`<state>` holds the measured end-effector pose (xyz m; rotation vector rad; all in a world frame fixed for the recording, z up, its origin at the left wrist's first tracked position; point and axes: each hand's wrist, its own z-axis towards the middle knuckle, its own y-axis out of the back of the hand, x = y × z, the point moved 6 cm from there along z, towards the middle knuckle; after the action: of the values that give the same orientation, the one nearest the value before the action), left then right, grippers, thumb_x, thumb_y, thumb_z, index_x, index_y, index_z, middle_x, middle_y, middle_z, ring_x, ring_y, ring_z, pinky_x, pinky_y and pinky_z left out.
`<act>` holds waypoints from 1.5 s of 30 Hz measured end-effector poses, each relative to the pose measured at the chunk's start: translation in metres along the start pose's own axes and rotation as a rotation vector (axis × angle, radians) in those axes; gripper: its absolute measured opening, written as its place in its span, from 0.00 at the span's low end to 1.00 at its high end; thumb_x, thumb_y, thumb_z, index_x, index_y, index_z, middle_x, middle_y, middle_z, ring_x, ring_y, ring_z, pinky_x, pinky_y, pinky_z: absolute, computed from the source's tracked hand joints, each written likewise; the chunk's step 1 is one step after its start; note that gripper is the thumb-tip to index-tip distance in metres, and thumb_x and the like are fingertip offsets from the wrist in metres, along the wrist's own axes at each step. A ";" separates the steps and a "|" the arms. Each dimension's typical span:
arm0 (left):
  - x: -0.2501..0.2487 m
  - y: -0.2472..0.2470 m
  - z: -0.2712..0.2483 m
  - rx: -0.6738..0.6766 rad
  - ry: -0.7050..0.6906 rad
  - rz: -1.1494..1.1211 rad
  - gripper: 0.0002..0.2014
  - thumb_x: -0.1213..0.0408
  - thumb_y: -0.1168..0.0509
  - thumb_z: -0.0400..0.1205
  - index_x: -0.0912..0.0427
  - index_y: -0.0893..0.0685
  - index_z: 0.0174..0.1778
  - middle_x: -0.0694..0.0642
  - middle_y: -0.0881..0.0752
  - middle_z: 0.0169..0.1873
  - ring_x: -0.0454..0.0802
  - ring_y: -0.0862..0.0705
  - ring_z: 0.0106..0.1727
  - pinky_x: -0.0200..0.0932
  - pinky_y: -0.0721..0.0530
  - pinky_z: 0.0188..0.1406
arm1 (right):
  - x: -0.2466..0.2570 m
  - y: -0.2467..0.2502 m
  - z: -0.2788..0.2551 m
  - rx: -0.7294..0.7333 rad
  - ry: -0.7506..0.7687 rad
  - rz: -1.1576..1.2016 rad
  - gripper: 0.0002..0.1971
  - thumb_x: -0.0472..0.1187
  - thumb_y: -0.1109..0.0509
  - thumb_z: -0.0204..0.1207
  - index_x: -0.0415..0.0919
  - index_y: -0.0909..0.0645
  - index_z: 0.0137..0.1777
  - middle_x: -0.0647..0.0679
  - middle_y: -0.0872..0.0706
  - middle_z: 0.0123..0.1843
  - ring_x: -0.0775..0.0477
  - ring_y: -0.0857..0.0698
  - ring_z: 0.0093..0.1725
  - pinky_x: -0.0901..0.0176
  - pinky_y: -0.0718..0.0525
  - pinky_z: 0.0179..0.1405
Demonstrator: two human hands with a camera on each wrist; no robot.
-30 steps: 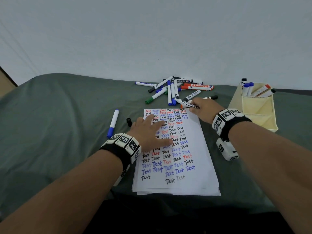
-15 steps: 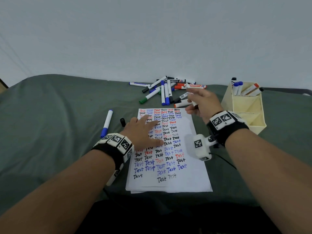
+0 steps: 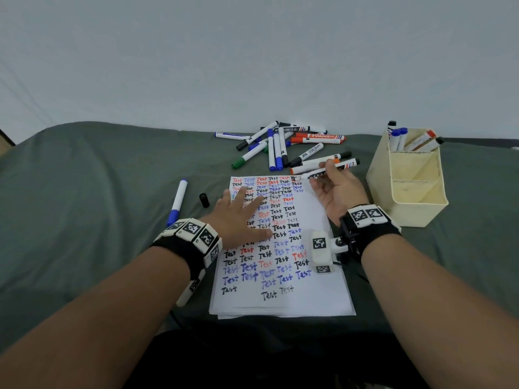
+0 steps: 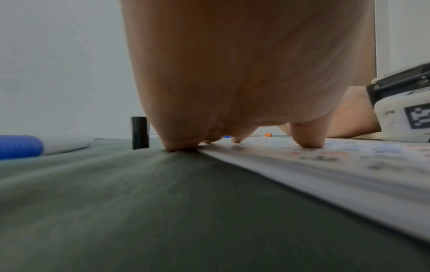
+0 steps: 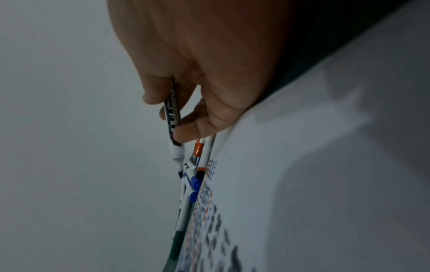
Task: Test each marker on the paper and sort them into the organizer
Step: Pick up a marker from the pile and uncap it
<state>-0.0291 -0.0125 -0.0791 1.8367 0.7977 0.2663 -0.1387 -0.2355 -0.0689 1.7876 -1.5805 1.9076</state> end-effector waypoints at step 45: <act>0.003 -0.008 0.006 0.032 -0.005 0.048 0.50 0.17 0.53 0.72 0.31 0.71 0.83 0.50 0.75 0.84 0.64 0.75 0.84 0.60 0.68 0.82 | 0.005 0.001 -0.001 -0.002 0.284 -0.745 0.08 0.34 0.23 0.74 0.46 0.13 0.36 0.50 0.12 0.29 0.54 0.15 0.29 0.64 0.14 0.34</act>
<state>-0.0265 -0.0133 -0.0898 1.8882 0.7589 0.2809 -0.1411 -0.2383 -0.0649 1.6668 -0.6741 1.6663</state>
